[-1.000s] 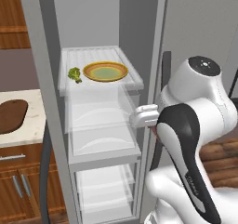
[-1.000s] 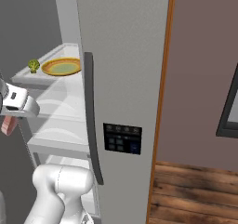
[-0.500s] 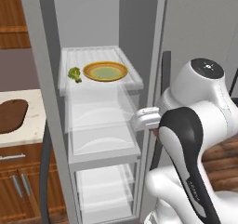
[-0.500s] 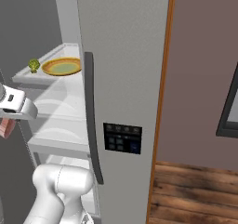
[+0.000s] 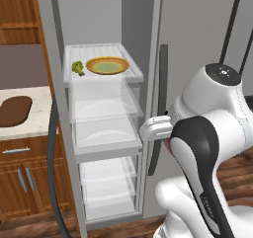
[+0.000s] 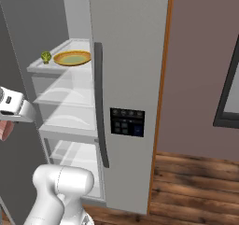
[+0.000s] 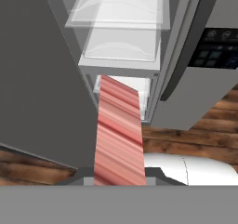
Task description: Retrieve the steak from the fridge and place it on the cutting board.
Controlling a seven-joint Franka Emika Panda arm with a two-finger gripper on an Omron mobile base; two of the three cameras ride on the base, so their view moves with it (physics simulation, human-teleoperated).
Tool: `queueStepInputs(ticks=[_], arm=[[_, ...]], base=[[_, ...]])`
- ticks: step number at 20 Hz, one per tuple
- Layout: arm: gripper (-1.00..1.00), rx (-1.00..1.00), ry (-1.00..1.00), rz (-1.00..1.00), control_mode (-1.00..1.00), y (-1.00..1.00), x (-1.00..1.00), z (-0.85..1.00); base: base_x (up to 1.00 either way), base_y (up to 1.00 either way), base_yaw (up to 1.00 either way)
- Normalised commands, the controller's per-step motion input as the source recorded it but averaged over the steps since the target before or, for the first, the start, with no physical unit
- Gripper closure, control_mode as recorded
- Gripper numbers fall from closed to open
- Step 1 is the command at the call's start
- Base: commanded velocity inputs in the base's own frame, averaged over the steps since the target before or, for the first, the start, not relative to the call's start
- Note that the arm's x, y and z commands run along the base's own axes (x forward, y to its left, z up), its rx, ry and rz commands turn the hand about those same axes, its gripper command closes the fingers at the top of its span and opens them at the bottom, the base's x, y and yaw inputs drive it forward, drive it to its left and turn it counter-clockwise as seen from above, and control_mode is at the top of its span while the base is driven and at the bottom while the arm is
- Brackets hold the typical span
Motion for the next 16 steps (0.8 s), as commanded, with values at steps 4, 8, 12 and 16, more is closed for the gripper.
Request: queueStepInputs(ticks=[4,8,12,16], arm=[[1.00,0.00,0.00,0.00,1.00,0.00,0.00,0.00],[1.00,0.00,0.00,0.00,1.00,0.00,0.00,0.00],[1.00,0.00,0.00,0.00,1.00,0.00,0.00,0.00],[1.00,0.00,0.00,0.00,1.00,0.00,0.00,0.00]], base=[[-0.58,0.00,-0.02],[-0.57,0.00,-0.03],[-0.59,0.01,-0.02],[-0.73,0.10,-0.06]])
